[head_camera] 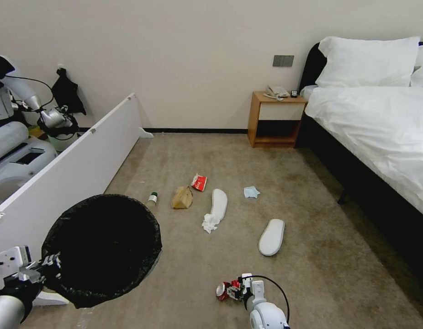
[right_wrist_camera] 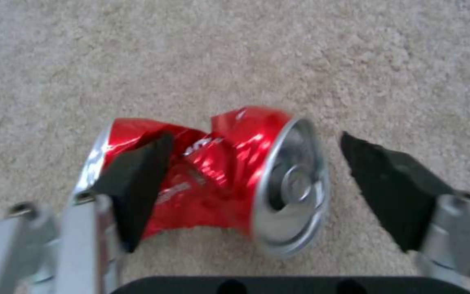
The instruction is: Pick up the trash bin, then pick up the garbage from the floor and place it into the trash bin.
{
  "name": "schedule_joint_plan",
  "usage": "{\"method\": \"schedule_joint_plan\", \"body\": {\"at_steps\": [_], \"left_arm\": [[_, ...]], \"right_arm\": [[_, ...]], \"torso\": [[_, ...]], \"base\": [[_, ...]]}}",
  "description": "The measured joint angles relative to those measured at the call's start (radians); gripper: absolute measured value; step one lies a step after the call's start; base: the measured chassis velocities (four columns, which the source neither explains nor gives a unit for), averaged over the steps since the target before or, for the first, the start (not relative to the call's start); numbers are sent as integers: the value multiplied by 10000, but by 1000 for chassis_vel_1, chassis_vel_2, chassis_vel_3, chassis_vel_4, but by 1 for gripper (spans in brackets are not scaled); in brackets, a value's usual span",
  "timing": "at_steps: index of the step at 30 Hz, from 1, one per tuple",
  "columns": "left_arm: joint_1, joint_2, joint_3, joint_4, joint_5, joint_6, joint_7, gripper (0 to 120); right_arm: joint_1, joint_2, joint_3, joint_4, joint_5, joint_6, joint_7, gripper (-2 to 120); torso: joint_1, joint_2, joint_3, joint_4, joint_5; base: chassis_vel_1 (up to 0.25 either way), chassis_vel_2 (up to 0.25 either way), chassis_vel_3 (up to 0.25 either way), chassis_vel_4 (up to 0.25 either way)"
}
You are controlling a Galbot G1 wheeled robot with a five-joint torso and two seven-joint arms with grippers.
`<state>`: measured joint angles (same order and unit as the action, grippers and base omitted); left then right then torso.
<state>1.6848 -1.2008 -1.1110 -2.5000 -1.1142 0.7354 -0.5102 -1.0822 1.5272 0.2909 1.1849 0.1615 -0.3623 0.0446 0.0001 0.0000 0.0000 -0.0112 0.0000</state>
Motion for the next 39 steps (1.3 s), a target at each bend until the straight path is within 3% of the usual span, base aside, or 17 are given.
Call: {"method": "schedule_joint_plan", "body": {"at_steps": [3, 5, 10, 28, 39], "left_arm": [[-4, 1, 4, 0, -2, 0, 0, 3], [-5, 4, 5, 0, -6, 0, -1, 3], [-11, 17, 2, 0, -24, 0, -1, 3], [-64, 29, -4, 0, -33, 0, -2, 3], [-162, 29, 55, 0, -50, 0, -42, 3]], "right_arm": [[-5, 0, 6, -21, -2, 16, -9, 71], [-10, -20, 62, -27, -8, 24, -8, 59], [-31, -52, 106, 12, -9, 19, 8, 54], [-66, -100, 114, 181, -15, -18, 45, 53], [-300, -567, -113, 1237, 148, -168, 181, 53]], "torso": [[0, -1, 0, 1, 2], [0, 0, 0, 0, 0], [0, 0, 0, -3, 0], [0, 0, 0, -1, 0], [0, 0, 0, -1, 0]], "base": [[0, 0, 0, 0], [0, 0, 0, 0], [0, 0, 0, 0], [0, 0, 0, 0], [0, 0, 0, 0]]}}
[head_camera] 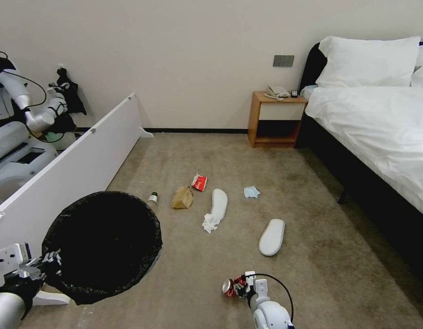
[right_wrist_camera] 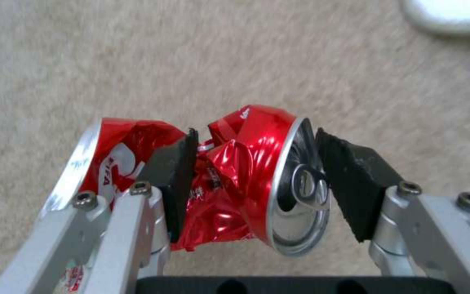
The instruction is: Pick up the trash bin, then pick up the garbage from the floor and place it into the trash bin.
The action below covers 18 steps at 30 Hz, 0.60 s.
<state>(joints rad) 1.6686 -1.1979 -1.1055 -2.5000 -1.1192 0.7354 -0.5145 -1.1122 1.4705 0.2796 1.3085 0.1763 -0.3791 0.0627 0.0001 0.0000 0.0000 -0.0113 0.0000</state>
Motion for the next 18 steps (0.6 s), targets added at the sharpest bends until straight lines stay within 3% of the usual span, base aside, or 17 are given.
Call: {"method": "schedule_joint_plan", "body": {"at_steps": [11, 13, 18], "left_arm": [[75, 165, 155, 64, 5, 0, 8, 3], [74, 262, 320, 157, 13, 0, 3, 3], [145, 407, 655, 249, 61, 0, 3, 3]], "right_arm": [[-816, -1133, 290, 2617, 930, -111, 120, 53], [-1022, -1430, 570, 3819, 1430, -164, 133, 53], [-1229, -1889, 909, 5234, 2219, -205, 155, 53]], "torso": [[0, 0, 0, -1, 2], [0, -1, 0, 0, 4], [0, 0, 0, 0, 3]], "base": [[0, 0, 0, 0], [0, 0, 0, 0], [0, 0, 0, 0]]}}
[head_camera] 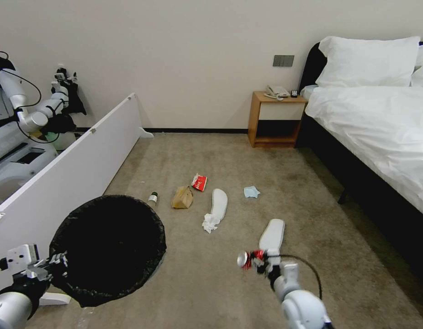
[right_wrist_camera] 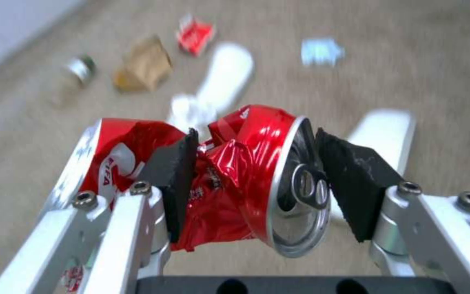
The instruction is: Pick up the trash bin, then pick up the garbage from the floor and place it into the trash bin.
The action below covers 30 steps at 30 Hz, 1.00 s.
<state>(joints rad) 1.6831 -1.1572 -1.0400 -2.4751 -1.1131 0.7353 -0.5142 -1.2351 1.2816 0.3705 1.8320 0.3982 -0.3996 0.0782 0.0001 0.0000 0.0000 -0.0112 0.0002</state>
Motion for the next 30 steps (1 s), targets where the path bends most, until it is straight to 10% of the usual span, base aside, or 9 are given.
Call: {"method": "schedule_joint_plan", "body": {"at_steps": [13, 18, 30], "left_arm": [[-111, 472, 1115, 444, 49, 0, 0, 3], [-374, 782, 1990, 740, 137, 0, -41, 3], [-520, 960, 2303, 836, 190, 0, -58, 3]], "right_arm": [[242, -2200, 540, 2789, 1905, 297, -225, 53], [2678, -3558, -779, 3409, 4247, 1226, -1048, 53], [6161, -3142, -4161, 2821, 5461, 1731, -1629, 53]], "torso": [[0, 0, 0, -3, -1], [1, 0, 1, 1, -2], [1, 0, 1, 0, -5]], "base": [[0, 0, 0, 0], [0, 0, 0, 0], [0, 0, 0, 0]]}}
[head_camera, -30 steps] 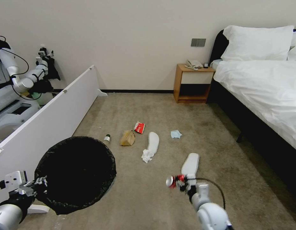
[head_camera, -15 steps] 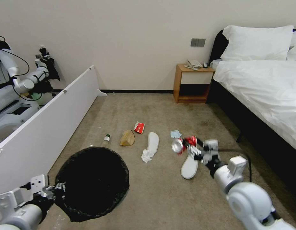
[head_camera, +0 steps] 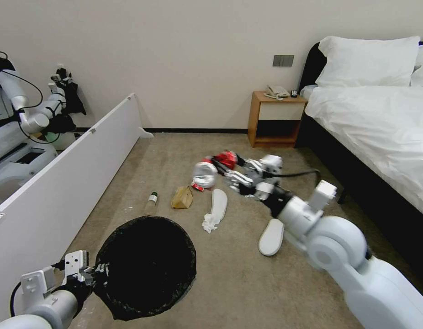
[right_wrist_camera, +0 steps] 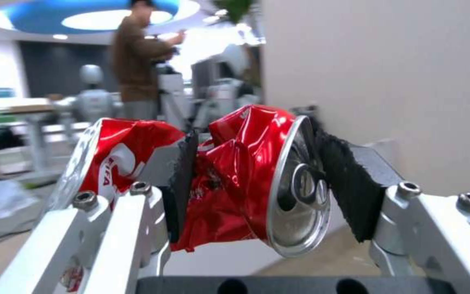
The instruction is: Pick up the trash bin, then pick up the garbage from the floor and place it into the trash bin.
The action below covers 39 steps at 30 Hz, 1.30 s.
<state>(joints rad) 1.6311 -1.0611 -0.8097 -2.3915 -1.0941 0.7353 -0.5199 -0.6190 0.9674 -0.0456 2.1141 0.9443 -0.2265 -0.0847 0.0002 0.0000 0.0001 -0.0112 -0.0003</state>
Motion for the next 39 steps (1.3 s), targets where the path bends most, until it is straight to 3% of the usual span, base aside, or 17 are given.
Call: {"method": "schedule_joint_plan", "body": {"at_steps": [5, 13, 26, 39], "left_arm": [[14, 34, -149, -44, -23, 0, 29, 3], [66, 40, -304, -126, -43, 0, 87, 3], [61, 67, -556, -206, -268, 0, 94, 3], [27, 99, -534, -232, -530, 1, 64, 3]], "right_arm": [[877, 585, -1560, -458, 183, -112, 139, 53], [994, 947, -2475, -711, 113, -170, 255, 53], [547, 219, -3232, -731, 44, -387, 527, 53], [372, 178, -3630, -789, -129, -569, 602, 55]], "torso": [[-1, 0, 0, 1, 1], [-1, 0, 0, 1, 1], [0, 0, 0, -2, 3], [0, 0, -1, 0, 2]], "base": [[0, 0, 0, 0], [0, 0, 0, 0], [0, 0, 0, 0], [0, 0, 0, 0]]}}
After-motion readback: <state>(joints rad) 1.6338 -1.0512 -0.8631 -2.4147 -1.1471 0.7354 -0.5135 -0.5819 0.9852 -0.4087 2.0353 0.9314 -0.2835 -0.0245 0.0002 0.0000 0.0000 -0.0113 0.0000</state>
